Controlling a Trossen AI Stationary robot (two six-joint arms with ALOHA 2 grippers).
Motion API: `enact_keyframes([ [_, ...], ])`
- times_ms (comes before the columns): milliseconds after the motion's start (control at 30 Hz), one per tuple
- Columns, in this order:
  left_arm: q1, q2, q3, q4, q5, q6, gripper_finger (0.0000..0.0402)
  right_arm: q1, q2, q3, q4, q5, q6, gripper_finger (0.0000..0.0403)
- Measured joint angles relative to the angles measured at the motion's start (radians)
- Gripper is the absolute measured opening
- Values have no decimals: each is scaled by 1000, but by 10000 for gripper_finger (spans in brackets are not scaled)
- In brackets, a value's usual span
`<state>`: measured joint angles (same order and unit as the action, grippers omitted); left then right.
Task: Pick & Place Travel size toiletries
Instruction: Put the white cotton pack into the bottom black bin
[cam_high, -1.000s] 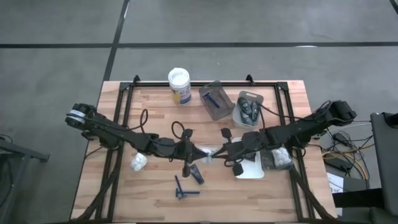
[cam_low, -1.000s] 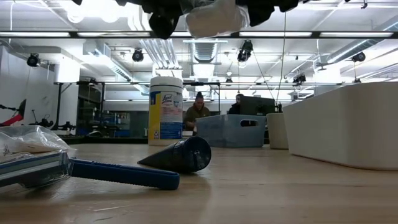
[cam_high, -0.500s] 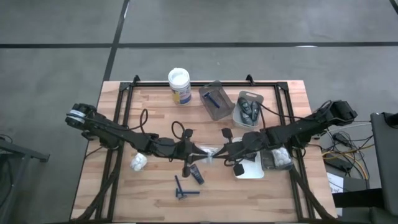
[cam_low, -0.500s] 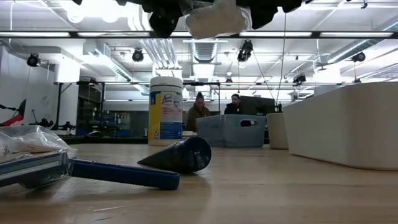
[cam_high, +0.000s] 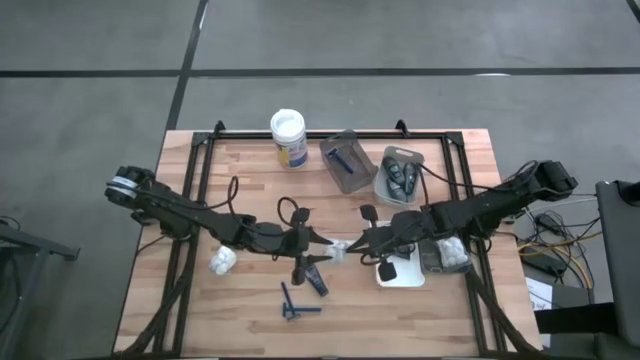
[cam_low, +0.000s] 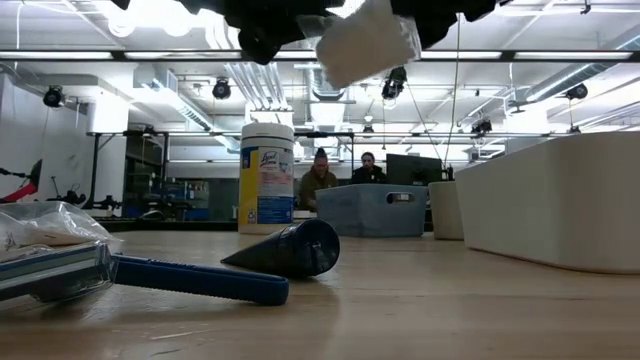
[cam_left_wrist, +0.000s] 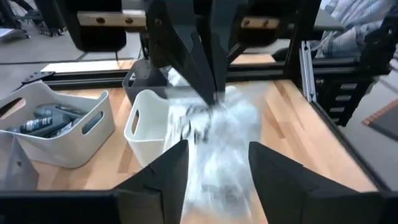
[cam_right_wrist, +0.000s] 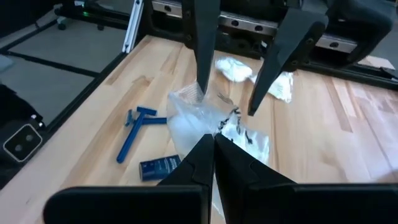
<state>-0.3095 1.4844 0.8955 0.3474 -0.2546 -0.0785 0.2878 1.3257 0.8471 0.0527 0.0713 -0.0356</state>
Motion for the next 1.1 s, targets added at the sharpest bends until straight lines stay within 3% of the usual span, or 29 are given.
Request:
enact_keyframes([
  [633, 0, -66, 0, -230, -8, 14, 177, 0, -240, 0, -248, 1, 103, 8],
  [1100, 0, -66, -20, -367, -6, -131, 177, 1, -310, 1, -443, 3, 320, 8],
])
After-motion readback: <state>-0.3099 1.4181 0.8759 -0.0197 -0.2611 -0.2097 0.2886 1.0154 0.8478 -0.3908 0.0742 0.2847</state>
